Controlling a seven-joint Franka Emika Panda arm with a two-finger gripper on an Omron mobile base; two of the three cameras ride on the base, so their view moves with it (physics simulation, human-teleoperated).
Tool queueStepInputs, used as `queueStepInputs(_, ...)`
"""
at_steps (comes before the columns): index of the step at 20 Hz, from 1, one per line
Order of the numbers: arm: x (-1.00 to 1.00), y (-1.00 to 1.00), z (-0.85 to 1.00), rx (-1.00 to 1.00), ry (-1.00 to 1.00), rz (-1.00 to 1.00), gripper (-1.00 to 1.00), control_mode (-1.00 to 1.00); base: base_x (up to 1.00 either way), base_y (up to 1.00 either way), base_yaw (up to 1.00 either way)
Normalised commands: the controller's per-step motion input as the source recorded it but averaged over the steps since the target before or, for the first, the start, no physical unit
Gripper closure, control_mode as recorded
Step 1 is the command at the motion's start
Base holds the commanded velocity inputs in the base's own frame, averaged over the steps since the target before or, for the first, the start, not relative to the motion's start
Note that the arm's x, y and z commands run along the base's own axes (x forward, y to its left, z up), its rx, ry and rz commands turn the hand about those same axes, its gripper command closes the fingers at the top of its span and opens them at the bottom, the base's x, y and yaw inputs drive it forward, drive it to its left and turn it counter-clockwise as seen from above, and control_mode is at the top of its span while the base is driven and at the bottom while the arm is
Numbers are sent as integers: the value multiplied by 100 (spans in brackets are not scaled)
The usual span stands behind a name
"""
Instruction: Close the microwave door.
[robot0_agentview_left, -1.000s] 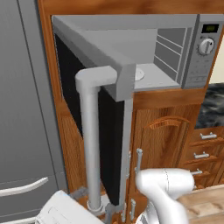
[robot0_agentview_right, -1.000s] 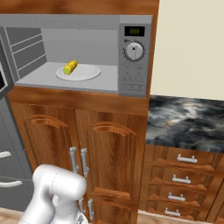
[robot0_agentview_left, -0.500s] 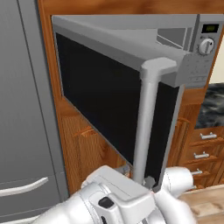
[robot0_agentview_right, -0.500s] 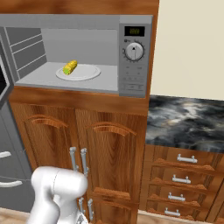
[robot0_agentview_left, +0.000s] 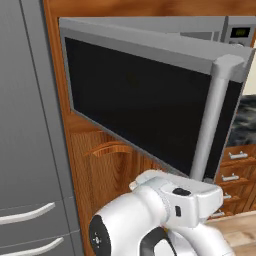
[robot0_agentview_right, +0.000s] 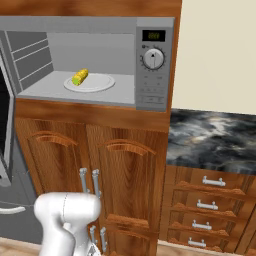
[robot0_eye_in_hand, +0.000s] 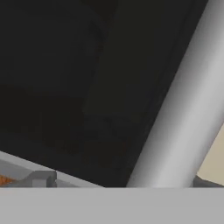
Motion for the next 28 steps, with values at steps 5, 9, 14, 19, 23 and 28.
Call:
queueStepInputs(5, 98, -70, 0, 0, 0, 23, -100, -100, 0, 0, 0)
queueStepInputs(9, 100, -69, 5, 4, 31, 26, -100, -100, 0, 0, 0)
queueStepInputs(14, 100, -93, 8, 9, 25, 19, -100, -100, 0, 0, 0)
queueStepInputs(19, 100, -95, 36, 28, 10, 12, -100, -100, 0, 0, 0)
queueStepInputs(23, 100, -92, 13, 31, 0, 5, -100, -100, 0, 0, 0)
queueStepInputs(28, 100, -40, 0, 24, -10, 2, -100, -100, 0, 0, 0)
